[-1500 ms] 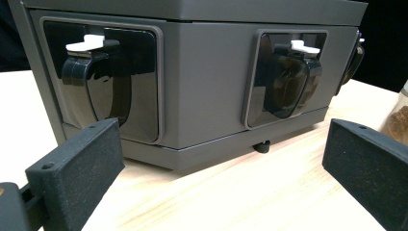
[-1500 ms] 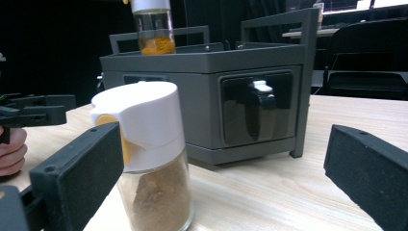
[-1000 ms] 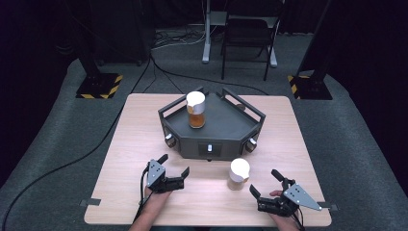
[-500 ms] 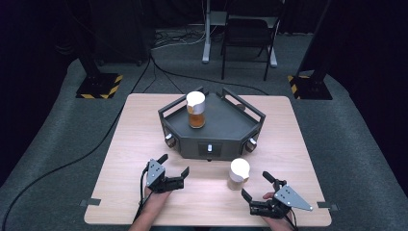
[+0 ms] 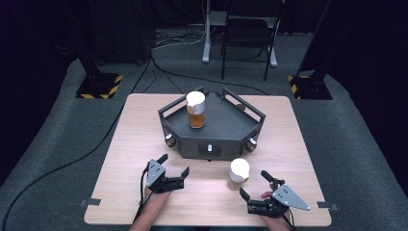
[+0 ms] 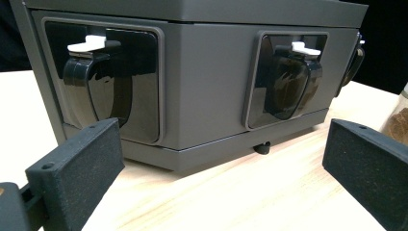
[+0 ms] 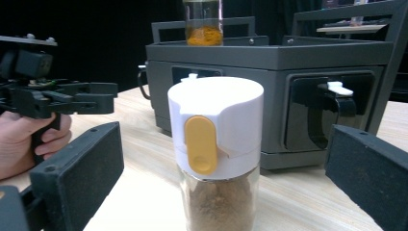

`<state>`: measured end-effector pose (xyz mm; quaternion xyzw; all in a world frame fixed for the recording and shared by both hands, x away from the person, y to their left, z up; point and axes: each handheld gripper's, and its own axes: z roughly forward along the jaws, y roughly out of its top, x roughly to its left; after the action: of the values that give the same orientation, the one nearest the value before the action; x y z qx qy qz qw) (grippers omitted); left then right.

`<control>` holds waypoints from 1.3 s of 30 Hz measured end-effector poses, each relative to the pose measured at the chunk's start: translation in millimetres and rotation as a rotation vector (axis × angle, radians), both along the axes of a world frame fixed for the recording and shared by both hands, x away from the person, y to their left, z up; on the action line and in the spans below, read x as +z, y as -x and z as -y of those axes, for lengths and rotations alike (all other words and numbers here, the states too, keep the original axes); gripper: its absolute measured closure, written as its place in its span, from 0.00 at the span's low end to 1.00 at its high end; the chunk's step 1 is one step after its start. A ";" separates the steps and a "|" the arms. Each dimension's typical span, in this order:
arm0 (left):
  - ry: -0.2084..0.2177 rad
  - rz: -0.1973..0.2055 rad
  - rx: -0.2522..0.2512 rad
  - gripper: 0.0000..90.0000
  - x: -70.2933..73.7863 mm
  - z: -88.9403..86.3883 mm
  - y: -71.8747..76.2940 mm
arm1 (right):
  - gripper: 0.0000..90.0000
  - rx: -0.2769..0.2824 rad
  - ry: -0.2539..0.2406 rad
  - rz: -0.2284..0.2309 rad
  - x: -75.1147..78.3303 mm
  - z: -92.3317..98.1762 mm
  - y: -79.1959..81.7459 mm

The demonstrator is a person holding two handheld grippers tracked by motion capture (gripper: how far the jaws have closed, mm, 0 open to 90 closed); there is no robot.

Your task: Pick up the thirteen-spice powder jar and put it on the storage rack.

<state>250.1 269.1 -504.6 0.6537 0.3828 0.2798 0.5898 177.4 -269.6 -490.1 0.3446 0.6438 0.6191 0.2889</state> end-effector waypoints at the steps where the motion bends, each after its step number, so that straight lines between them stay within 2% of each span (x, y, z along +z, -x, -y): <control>1: 0.000 -0.001 0.000 0.00 0.0 -0.1 -0.1 | 0.00 -0.007 -0.001 0.001 -0.4 -1.4 0.2; 11: -0.003 -0.002 -0.002 0.00 0.4 0.0 -0.4 | 0.00 -0.016 0.005 -0.018 1.6 -10.0 -4.8; 15: -0.006 0.000 -0.003 0.00 0.4 0.2 -0.2 | 0.00 -0.036 0.016 -0.001 2.6 -14.4 -4.5; 21: -0.008 -0.001 -0.005 0.00 0.6 0.2 -0.5 | 0.00 -0.047 0.016 -0.011 5.4 -14.5 -6.9; 33: 0.001 -0.004 0.000 0.00 0.2 -0.1 -0.4 | 0.00 -0.019 0.042 -0.027 8.2 -22.4 -15.4; 37: 0.001 -0.004 -0.005 0.00 0.1 -0.6 -0.9 | 0.00 -0.027 0.024 -0.033 6.8 -24.8 -17.4; 39: 0.002 -0.007 -0.007 0.00 0.2 -0.8 -1.4 | 0.00 -0.023 0.042 -0.040 8.4 -27.6 -20.5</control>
<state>251.6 269.8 -504.4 0.6554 0.3829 0.2749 0.5901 197.8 -241.9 -481.8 0.3580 0.6584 0.5950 0.2904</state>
